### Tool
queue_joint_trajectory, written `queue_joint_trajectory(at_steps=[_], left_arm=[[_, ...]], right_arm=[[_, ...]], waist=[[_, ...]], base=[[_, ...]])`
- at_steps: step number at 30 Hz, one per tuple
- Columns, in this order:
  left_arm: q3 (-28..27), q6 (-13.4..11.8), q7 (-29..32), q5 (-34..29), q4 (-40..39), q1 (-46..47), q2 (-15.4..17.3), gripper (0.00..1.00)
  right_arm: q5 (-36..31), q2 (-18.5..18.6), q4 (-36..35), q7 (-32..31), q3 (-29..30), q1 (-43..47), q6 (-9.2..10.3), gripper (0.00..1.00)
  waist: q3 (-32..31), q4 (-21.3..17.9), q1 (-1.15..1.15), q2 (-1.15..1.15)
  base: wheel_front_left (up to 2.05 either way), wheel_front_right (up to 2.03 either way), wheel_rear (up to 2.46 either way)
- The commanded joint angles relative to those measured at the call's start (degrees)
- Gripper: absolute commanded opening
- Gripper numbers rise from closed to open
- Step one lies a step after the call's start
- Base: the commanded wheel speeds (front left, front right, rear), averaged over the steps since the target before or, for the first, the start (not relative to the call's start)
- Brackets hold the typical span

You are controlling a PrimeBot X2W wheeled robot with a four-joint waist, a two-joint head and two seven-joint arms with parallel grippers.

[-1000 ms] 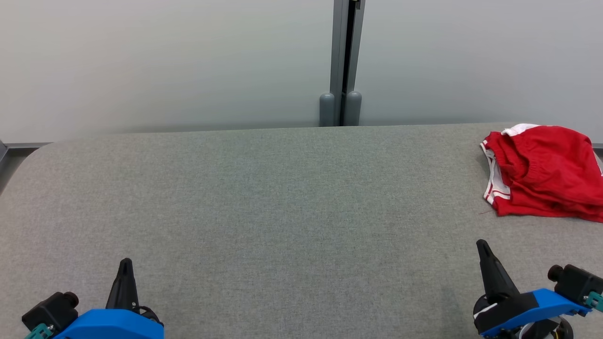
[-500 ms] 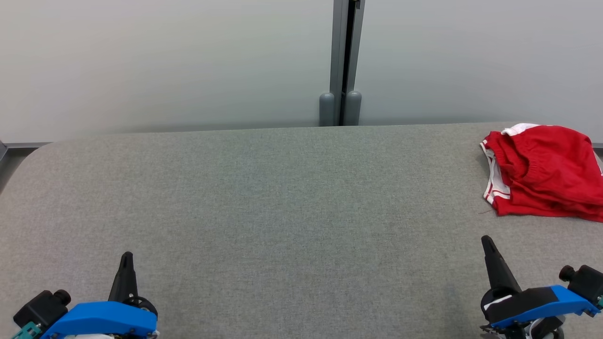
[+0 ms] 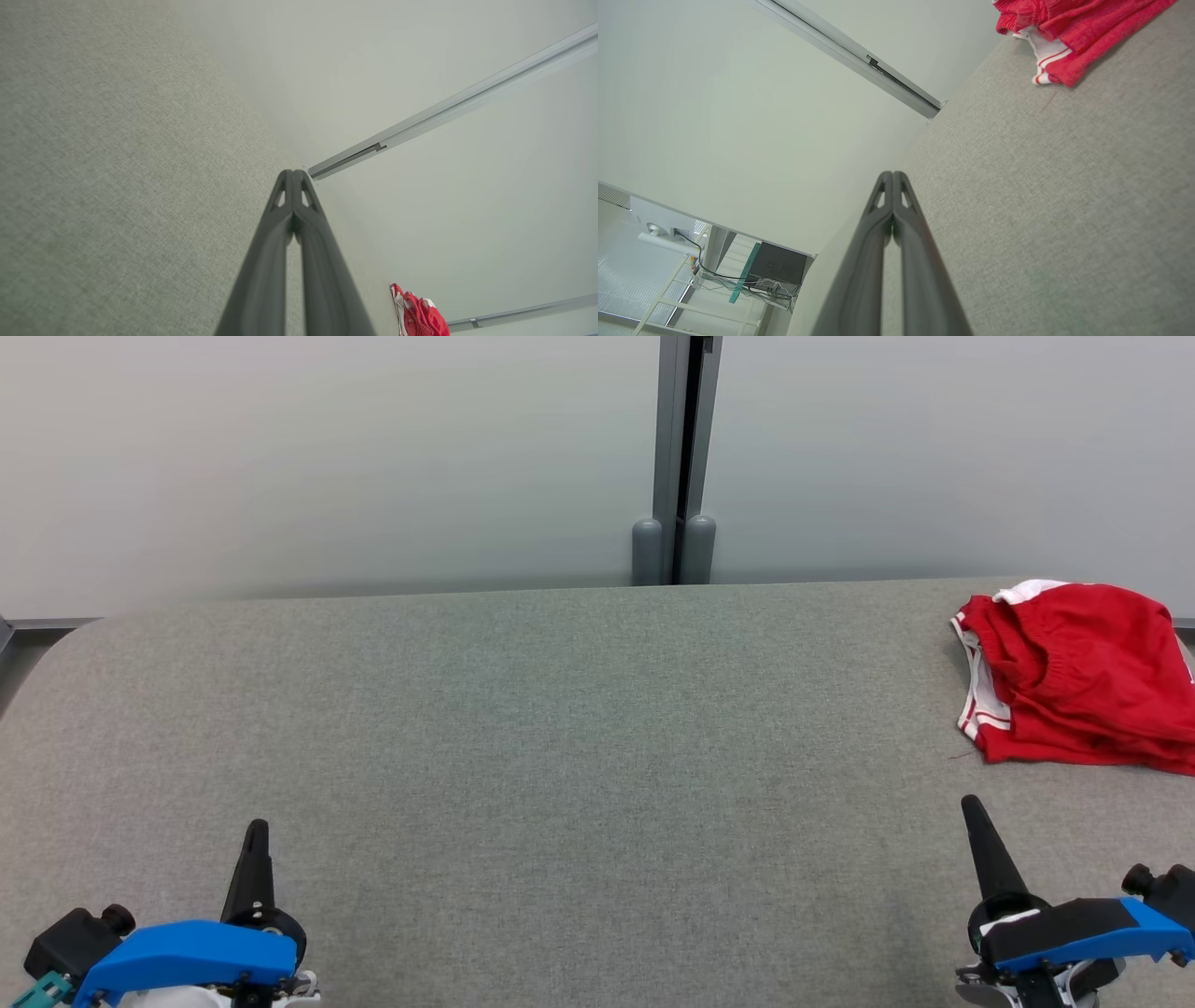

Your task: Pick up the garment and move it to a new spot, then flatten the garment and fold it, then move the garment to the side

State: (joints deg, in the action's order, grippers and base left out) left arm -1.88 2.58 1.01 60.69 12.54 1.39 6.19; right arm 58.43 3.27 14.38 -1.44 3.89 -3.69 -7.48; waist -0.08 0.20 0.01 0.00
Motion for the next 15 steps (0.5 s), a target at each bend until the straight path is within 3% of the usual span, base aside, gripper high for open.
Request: queue_joint_trajectory(at_steps=[1, 15], left_arm=[[-0.7, 0.54, 0.33, 1.74, -0.36, 1.36, -0.02, 0.0], [-1.82, 1.71, 1.77, 9.68, 0.14, 2.43, -0.88, 0.0]], right_arm=[[1.93, -0.05, -0.67, -0.26, 0.3, -1.55, -0.02, 0.0], [10.48, -0.15, -0.61, -1.56, 0.97, -1.89, -0.02, 0.0]], waist=[[0.01, 0.0, -0.01, 0.0], [0.06, -0.05, -0.01, 0.0]], base=[[0.0, 0.0, 0.0], [0.0, 0.0, 0.0]])
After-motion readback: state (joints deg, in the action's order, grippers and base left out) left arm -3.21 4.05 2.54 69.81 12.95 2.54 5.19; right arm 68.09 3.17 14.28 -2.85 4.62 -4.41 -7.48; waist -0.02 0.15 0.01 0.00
